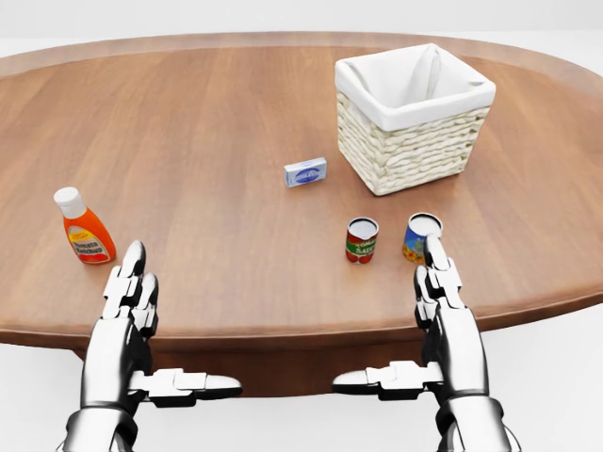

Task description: Pick up the tomato sauce, and put it in the basket.

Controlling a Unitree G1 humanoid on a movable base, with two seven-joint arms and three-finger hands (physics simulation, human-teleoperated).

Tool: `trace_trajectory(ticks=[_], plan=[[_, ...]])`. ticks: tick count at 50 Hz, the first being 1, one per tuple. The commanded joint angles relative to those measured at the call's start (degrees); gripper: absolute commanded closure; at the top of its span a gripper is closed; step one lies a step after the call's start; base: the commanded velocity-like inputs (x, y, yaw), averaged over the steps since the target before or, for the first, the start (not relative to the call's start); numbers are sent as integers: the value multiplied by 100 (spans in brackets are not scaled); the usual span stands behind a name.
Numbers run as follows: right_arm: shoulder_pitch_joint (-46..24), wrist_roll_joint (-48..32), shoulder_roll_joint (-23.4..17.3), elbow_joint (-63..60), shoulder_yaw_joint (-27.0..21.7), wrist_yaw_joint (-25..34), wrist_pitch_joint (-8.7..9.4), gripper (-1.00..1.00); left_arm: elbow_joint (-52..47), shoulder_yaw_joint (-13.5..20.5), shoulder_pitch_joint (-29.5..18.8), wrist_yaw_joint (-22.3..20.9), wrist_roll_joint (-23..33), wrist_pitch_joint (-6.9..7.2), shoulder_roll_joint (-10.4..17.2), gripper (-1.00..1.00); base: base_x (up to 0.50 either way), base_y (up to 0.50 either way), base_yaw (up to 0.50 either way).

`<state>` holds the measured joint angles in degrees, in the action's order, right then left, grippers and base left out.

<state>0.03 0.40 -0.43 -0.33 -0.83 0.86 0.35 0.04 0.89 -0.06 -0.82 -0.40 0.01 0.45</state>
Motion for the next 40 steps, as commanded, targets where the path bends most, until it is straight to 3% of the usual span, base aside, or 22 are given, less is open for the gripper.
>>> trace_trajectory(ticks=[1,12,13,18,21,23,24,29,30,31,34,36,40], plan=[[17,64,-72,-132,-136,138,113,-100,-44,135,2,-126,-52,33,70,-100,0,0,0],[2,134,-115,-277,-253,152,218,-100,37,273,-107,-118,-116,44,134,-100,0,0,0],[-13,175,-131,-307,-306,150,244,-100,122,343,-178,-104,-155,28,163,-100,0,0,0],[-44,310,-224,-687,-551,112,465,-100,236,819,-510,33,-477,207,412,-100,0,0,0],[-118,449,-304,-842,-750,97,465,-100,381,1072,-704,204,-656,210,576,-100,0,0,0],[-197,351,-354,-801,-804,10,465,-100,583,1204,-840,443,-659,131,680,-100,0,0,0],[-260,320,-396,-772,-865,-44,465,-100,601,1334,-910,540,-797,189,752,-100,0,0,0],[-391,1039,-712,-1173,-1689,-129,465,-100,525,1916,-1065,1202,-1547,248,1063,-100,0,0,0],[-405,1161,-776,-1224,-1824,-166,465,-100,428,2023,-1045,1338,-1726,224,1099,-100,0,0,0],[-420,1285,-838,-1296,-1938,-198,465,-100,424,2179,-1046,1466,-1988,87,1117,-100,0,0,0],[-448,1558,-1026,-1563,-2283,-361,465,-100,406,2404,-1034,1778,-2420,68,1329,-100,0,0,0],[-421,1858,-1139,-1814,-2603,-444,465,-100,421,2528,-1022,1991,-2568,-54,1433,-100,0,0,0],[-350,2453,-1346,-2074,-3250,-656,465,-100,267,2683,-925,2226,-2864,-50,1552,-100,0,0,0]])
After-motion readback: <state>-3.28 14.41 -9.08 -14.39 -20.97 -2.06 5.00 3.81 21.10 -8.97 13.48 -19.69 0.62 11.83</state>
